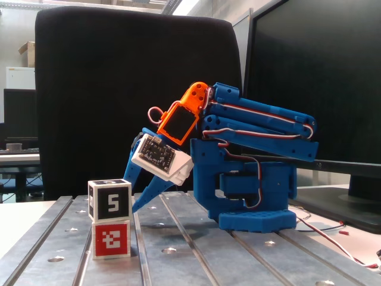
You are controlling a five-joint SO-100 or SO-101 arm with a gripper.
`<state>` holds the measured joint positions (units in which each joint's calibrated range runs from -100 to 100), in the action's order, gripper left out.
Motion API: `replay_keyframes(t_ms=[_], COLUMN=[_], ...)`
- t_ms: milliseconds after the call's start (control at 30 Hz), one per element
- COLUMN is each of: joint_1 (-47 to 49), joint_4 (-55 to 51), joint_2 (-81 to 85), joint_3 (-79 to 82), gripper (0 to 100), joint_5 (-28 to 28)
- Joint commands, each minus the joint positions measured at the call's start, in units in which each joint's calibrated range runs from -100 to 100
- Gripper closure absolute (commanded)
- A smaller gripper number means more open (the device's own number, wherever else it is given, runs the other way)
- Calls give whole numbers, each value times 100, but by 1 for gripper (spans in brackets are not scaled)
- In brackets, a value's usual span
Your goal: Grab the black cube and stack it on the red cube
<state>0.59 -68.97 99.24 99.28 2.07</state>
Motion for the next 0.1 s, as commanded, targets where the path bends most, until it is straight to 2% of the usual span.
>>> replay_keyframes(t_ms=[0,67], joint_1=[11,11], joint_4=[-24,-24], joint_2=[9,9], joint_3=[0,0], gripper=[99,99], joint_5=[-7,-7])
